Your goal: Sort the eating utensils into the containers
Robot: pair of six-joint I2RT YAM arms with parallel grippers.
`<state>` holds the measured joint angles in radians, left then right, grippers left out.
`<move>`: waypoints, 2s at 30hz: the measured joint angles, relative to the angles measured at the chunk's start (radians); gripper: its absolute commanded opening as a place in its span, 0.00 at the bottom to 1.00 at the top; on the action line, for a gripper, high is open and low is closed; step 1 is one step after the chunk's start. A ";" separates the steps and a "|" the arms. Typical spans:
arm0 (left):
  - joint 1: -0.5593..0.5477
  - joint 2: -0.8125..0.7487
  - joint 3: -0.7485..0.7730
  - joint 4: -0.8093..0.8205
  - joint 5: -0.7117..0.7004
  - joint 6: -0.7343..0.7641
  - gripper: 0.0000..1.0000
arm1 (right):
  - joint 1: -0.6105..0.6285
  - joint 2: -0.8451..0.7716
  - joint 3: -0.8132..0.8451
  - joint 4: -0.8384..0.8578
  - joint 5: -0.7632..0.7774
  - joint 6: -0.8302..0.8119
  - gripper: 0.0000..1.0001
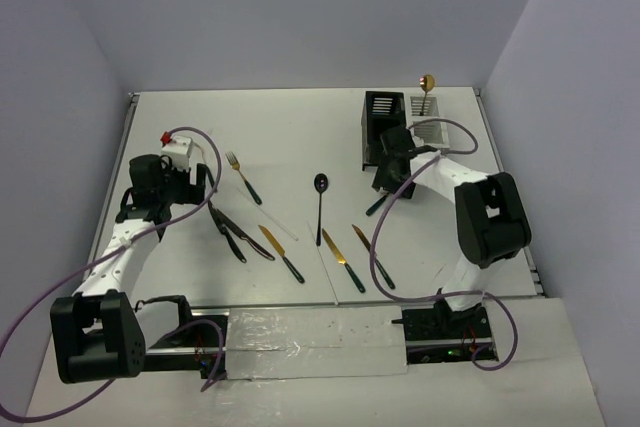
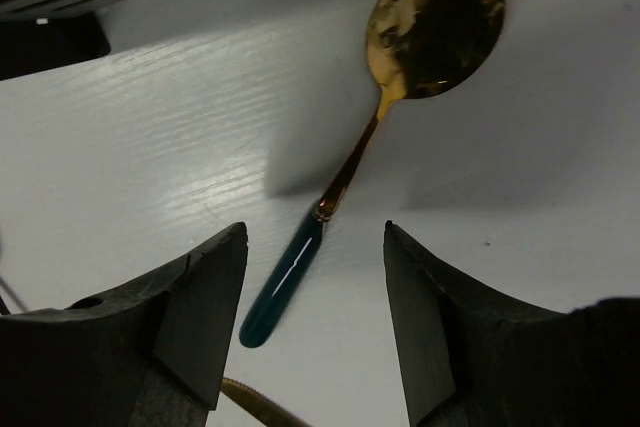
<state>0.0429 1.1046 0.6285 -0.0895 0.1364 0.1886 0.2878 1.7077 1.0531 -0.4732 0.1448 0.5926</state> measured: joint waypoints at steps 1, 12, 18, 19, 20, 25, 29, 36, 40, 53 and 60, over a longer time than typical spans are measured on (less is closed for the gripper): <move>0.000 0.000 0.000 0.000 0.000 0.000 0.93 | 0.009 0.010 0.010 -0.004 0.014 0.005 0.64; 0.000 -0.007 -0.013 0.008 -0.001 0.000 0.93 | 0.060 0.067 0.056 -0.018 0.093 0.021 0.57; 0.000 -0.036 -0.018 0.019 -0.002 0.000 0.93 | 0.083 0.015 -0.035 0.060 0.129 0.050 0.57; 0.000 -0.040 -0.019 0.024 -0.002 0.000 0.93 | 0.086 -0.007 -0.063 0.066 0.129 0.059 0.57; 0.000 -0.043 -0.021 0.027 -0.002 0.000 0.93 | 0.090 -0.032 -0.095 0.068 0.130 0.069 0.58; 0.000 -0.046 -0.028 0.030 -0.002 0.002 0.93 | 0.096 -0.066 -0.137 0.091 0.147 0.106 0.59; 0.000 -0.054 -0.034 0.033 -0.002 0.004 0.93 | 0.099 -0.069 -0.152 0.132 0.167 0.129 0.59; 0.000 -0.062 -0.034 0.035 -0.002 0.007 0.93 | 0.103 -0.119 -0.203 0.156 0.206 0.154 0.59; 0.000 -0.065 -0.036 0.040 -0.002 0.007 0.93 | 0.103 -0.114 -0.203 0.156 0.202 0.161 0.56; 0.000 -0.100 -0.047 0.041 -0.003 0.008 0.93 | 0.154 -0.093 -0.208 0.131 0.206 0.174 0.28; 0.000 -0.125 -0.048 0.041 -0.011 0.008 0.93 | 0.163 -0.122 -0.235 0.117 0.192 0.172 0.13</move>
<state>0.0433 0.9798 0.5800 -0.0486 0.1249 0.1970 0.4507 1.5852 0.8177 -0.3557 0.3363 0.7647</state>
